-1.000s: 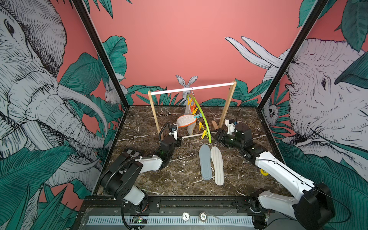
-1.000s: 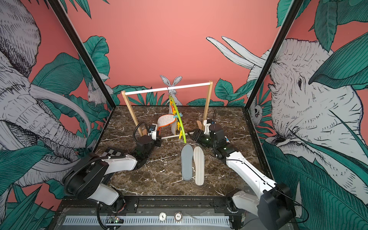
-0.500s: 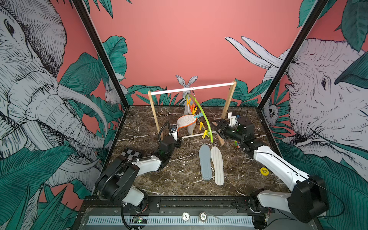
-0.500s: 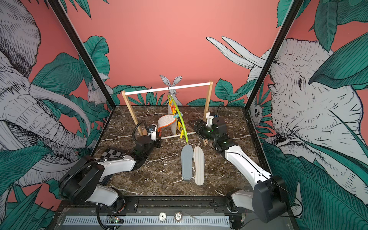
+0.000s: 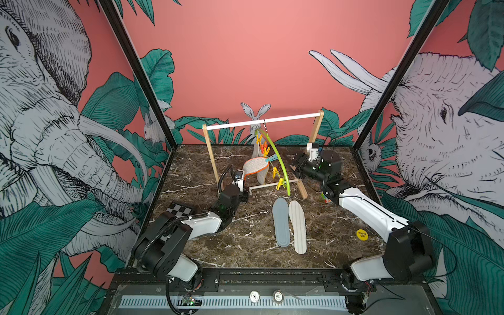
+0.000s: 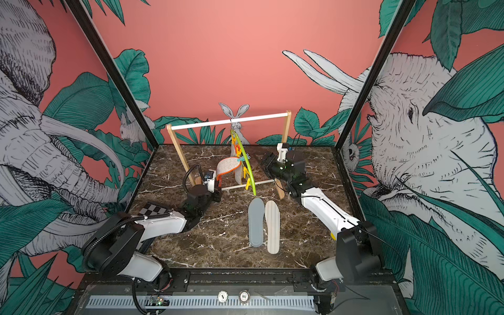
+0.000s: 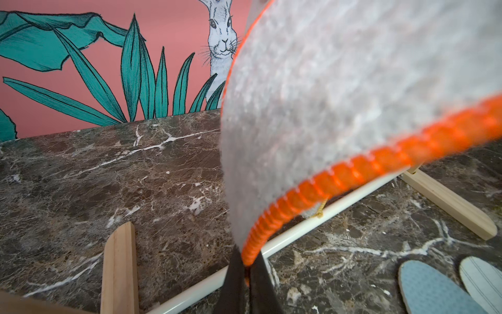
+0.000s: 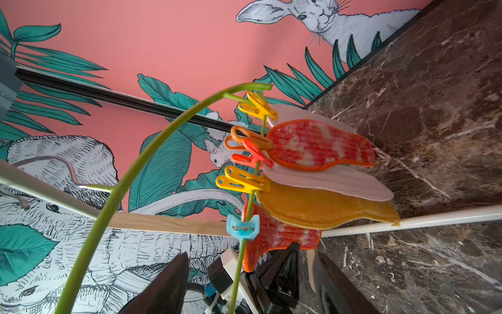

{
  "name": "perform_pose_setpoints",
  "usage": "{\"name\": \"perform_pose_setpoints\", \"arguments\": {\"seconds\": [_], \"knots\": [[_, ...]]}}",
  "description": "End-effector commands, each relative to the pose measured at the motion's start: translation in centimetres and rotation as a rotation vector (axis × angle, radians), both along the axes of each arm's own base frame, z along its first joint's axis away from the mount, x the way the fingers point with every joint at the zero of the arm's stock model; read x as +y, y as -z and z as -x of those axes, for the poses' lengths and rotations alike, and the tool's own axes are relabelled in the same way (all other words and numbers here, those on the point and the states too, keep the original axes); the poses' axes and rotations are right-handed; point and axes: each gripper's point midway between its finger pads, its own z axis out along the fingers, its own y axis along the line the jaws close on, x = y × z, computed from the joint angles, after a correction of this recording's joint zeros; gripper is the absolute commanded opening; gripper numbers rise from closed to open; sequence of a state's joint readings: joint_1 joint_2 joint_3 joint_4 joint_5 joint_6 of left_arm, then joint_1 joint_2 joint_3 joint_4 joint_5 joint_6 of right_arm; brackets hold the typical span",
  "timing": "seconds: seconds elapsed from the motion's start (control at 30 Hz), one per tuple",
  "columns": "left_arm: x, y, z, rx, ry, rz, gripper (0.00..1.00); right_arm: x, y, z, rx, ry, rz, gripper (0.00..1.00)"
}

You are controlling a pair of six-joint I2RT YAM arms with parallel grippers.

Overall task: Take the shoe insoles off the hanger
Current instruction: Remove the insole from the hanger.

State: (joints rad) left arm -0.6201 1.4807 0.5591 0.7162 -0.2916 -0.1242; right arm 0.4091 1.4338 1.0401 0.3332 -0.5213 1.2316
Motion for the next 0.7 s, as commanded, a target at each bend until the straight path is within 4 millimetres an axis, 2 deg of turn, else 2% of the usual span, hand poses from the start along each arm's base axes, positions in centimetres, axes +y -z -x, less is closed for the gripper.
{"name": "perform_pose_setpoints", "arguments": {"seconds": [0.0,0.23,0.67], "knots": [[-0.2,-1.2,-0.6,-0.022,-0.004,0.033,0.0,1.1,-2.6,0.0,-0.072,-0.032,-0.043,0.69],[0.0,-1.0,-0.4,-0.02,-0.008,0.034,0.0,2.5,-2.4,-0.4,-0.073,-0.056,-0.041,0.64],[-0.1,-1.0,-0.2,-0.017,-0.001,0.032,0.0,3.7,-2.0,-1.0,-0.075,-0.068,-0.032,0.53]]}}
